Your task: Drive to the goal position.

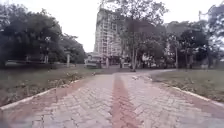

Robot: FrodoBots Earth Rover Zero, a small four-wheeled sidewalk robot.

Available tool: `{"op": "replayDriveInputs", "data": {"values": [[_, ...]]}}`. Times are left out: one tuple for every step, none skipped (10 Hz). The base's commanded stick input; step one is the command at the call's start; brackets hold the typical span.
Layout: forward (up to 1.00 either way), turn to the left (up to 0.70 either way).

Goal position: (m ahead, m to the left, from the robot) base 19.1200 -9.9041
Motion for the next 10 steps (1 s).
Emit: {"op": "replayDriveInputs", "data": {"values": [[0.7, -0.13], [0.7, -0.18], [0.7, -0.09], [0.7, -0.01], [0.7, 0.0], [0.7, 0.0], [0.7, 0.0], [0.7, 0.0], [0.7, 0.0], [0.7, 0.0]]}}
